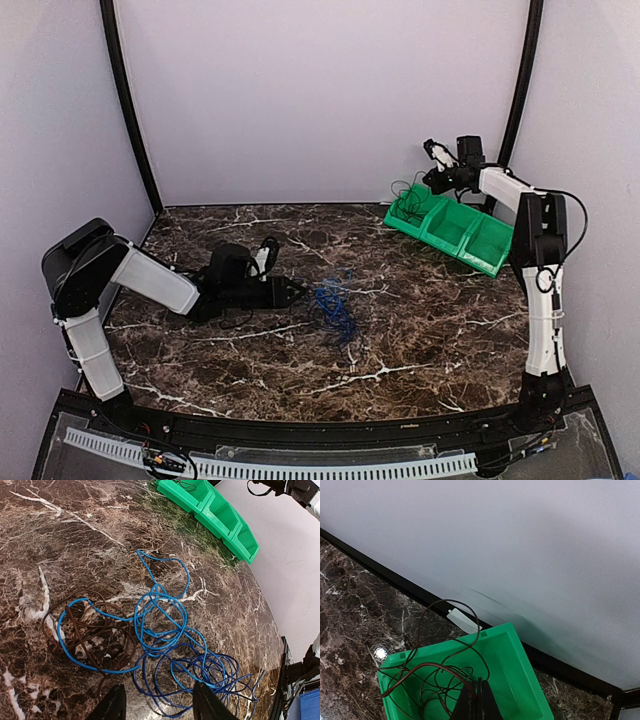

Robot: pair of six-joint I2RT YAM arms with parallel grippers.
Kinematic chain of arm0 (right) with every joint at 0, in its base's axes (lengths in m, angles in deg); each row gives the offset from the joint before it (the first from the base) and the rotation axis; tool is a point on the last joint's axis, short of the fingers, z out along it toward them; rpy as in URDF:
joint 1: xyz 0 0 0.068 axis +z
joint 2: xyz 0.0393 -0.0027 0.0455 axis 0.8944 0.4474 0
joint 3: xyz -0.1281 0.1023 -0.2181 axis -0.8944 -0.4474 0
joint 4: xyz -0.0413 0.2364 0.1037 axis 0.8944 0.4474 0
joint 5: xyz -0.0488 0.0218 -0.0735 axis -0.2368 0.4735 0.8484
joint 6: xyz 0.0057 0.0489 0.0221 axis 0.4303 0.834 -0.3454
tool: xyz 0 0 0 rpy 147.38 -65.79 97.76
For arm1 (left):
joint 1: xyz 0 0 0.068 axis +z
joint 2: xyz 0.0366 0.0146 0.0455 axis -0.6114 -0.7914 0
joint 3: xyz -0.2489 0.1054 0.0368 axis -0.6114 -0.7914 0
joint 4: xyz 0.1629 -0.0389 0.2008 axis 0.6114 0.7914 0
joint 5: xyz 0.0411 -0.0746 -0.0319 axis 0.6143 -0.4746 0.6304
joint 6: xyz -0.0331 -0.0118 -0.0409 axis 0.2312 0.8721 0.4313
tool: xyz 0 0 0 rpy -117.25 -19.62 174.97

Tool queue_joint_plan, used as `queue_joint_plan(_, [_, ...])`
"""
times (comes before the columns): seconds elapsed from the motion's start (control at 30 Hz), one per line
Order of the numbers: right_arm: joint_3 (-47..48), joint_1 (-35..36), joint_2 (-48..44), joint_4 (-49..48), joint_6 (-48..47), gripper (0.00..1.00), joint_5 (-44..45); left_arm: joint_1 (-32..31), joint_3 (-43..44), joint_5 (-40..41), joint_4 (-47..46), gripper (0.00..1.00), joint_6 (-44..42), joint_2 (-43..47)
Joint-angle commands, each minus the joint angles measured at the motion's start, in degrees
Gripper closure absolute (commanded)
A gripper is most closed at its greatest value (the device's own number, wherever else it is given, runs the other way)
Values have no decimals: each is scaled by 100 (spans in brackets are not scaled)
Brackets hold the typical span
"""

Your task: Untangle the cables

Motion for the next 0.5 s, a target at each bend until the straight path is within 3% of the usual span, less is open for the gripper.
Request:
queue_joint_plan(0.0, [415, 174, 451, 474, -436, 100, 709, 5, -69, -28, -25, 52, 17, 139])
queue_joint_plan(0.47, [322, 496, 648, 1097, -1033, 96, 1132, 7, -71, -114, -52, 52, 52, 87])
